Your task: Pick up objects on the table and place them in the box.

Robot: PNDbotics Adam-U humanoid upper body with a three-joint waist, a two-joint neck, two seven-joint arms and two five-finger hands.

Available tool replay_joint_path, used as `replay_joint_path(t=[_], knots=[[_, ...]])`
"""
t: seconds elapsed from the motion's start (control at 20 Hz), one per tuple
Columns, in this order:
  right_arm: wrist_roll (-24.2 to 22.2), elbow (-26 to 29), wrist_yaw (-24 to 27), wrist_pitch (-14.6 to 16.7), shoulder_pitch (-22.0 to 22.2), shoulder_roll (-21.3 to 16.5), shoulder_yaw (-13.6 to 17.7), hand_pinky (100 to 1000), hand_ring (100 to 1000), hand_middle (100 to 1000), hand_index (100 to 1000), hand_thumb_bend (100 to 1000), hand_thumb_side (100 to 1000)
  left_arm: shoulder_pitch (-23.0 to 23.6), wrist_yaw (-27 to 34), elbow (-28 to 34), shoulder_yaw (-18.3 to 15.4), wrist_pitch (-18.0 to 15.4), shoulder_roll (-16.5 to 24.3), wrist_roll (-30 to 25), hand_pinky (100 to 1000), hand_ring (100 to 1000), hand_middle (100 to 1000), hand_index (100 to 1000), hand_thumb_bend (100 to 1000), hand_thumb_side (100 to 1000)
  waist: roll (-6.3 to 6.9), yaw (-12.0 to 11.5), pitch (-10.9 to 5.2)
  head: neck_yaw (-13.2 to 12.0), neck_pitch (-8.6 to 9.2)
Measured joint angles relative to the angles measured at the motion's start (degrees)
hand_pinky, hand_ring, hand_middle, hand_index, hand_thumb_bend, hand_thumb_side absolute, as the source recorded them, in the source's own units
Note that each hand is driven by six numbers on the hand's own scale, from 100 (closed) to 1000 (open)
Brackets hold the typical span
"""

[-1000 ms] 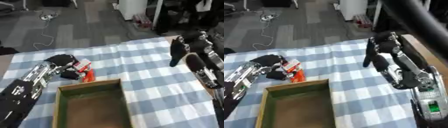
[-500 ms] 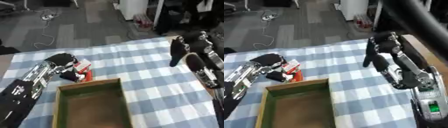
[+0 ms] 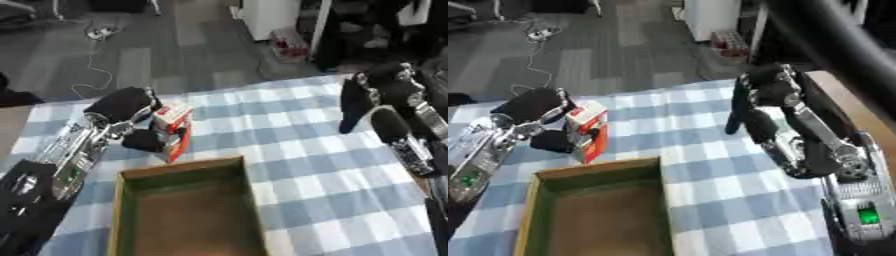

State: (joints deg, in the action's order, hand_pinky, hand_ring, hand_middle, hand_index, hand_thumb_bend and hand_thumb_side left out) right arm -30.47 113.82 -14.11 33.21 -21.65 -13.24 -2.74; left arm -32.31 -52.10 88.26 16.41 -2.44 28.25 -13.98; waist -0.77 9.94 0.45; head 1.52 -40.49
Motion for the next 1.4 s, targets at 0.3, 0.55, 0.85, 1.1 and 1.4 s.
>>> replay_joint_path(t=[0.3,0.55,0.85,1.1,1.4], knots=[[0.24,0.0,-0.01,0.24,0.04,-0.1,0.01,351,334,370,469,100,1000,2.26,3.67,10.01,-0.05,0.9,2.86,1.53,100,100,100,317,100,763,-0.04,-0.2,0.0,0.02,0.0],[0.37,0.0,-0.03,0.37,0.05,-0.54,0.02,351,333,370,469,100,1000,6.51,6.74,20.11,2.23,-0.82,8.94,-3.22,100,100,100,319,100,766,0.3,-0.2,-0.01,0.11,0.0],[0.39,0.0,-0.13,0.39,0.22,-0.71,0.15,351,334,351,469,100,1000,10.93,9.38,25.05,4.76,-5.53,13.93,-2.71,100,100,100,326,100,776,0.28,-0.44,-0.01,1.01,-0.08],[0.4,0.0,-0.35,0.4,0.48,-1.01,0.32,351,333,350,471,100,1000,13.96,10.66,25.3,5.57,-9.14,15.59,-2.68,135,277,468,636,130,1000,0.31,-0.53,-0.01,1.05,-0.1],[0.38,0.0,-0.55,0.37,0.48,-1.01,0.32,351,333,350,472,100,1000,16.56,11.1,25.36,5.4,-11.15,16.06,-10.14,821,891,896,894,231,1000,0.43,-0.53,-0.01,1.27,-0.35]])
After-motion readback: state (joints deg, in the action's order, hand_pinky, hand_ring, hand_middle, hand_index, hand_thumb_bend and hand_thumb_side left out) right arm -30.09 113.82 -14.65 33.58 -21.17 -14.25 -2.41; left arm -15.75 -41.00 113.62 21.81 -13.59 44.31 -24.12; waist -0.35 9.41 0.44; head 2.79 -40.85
